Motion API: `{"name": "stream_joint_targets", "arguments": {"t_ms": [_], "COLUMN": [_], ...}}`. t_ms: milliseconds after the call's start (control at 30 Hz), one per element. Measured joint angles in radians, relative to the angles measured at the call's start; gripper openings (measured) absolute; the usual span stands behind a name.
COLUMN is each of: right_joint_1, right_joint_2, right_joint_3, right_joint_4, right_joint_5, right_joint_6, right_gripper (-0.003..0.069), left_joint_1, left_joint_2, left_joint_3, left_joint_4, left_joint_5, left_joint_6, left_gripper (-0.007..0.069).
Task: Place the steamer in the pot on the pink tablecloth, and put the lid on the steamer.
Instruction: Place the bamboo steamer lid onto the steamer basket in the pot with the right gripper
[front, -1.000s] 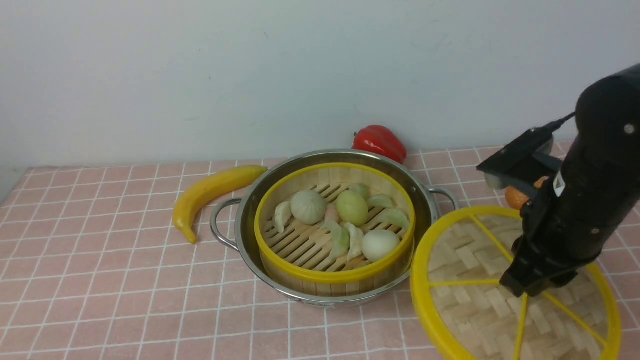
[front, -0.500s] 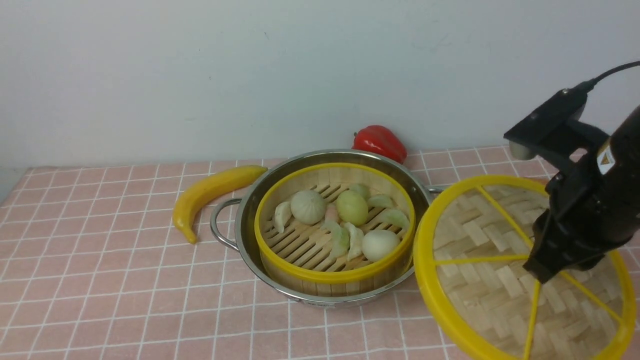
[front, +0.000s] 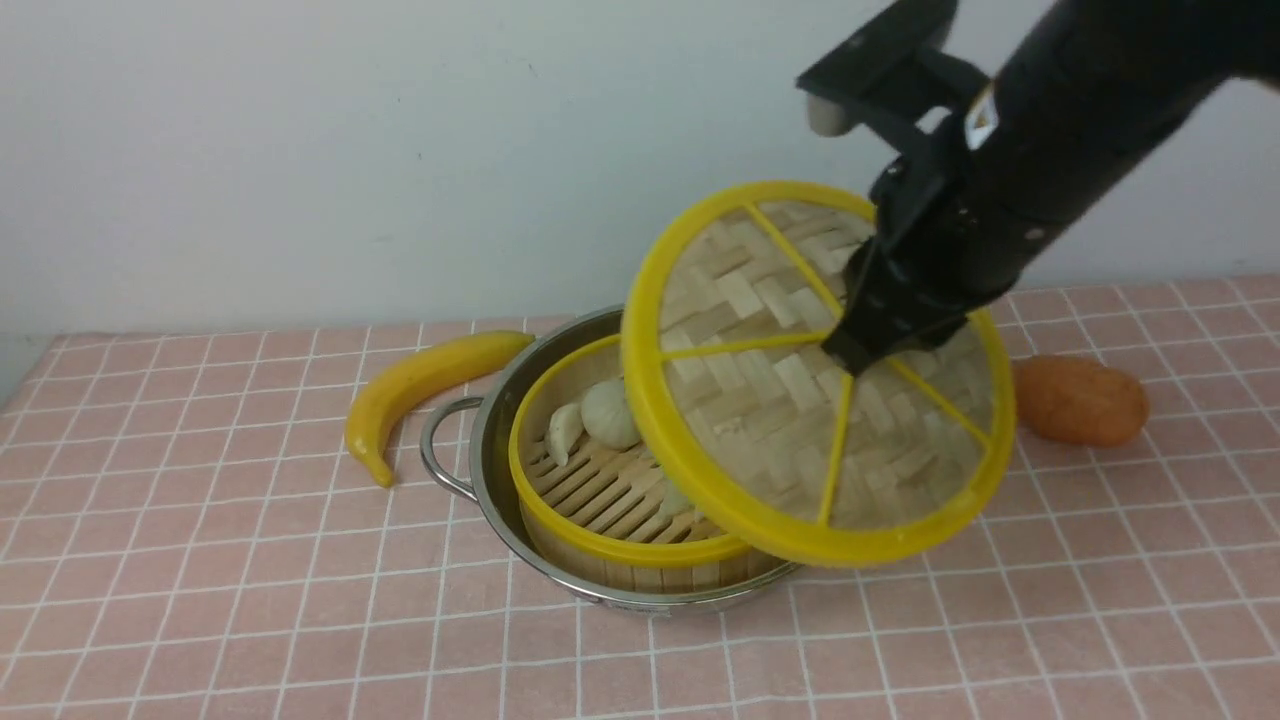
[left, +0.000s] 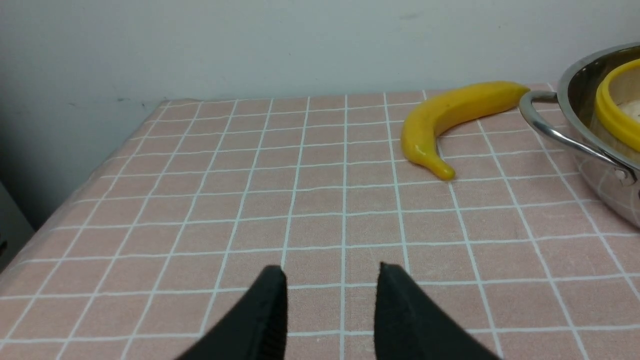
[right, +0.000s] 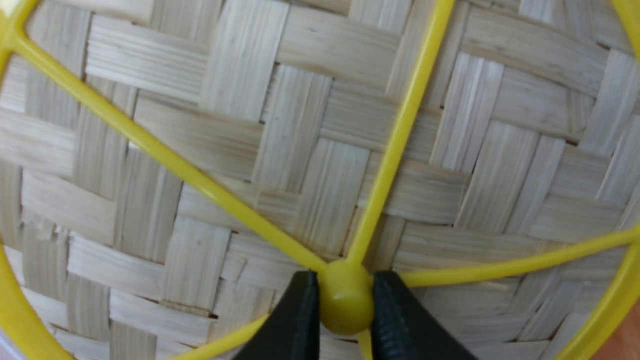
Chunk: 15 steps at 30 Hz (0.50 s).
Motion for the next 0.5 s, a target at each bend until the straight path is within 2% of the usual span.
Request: {"name": "stream_joint_targets", "arguments": {"t_ms": [167,500], "right_joint_1": [0.051,0.058], "right_joint_2": [0.121,0.155], "right_joint_3": [-0.066,-0.099], "right_joint_4": [-0.012,-0.026], "right_joint_5": [-0.004,0.001], "right_joint_6": [-0.002,-0.01], "right_gripper": [0.0146,0.0146], "left_joint_1": [0.0,0.0], "left_joint_2": [0.0,0.0], "left_joint_3": [0.0,0.0], "left_joint_4": [0.0,0.0], "left_joint_5": [0.0,0.0], "left_joint_6": [0.0,0.0], "left_gripper": [0.0243,0.0243]}}
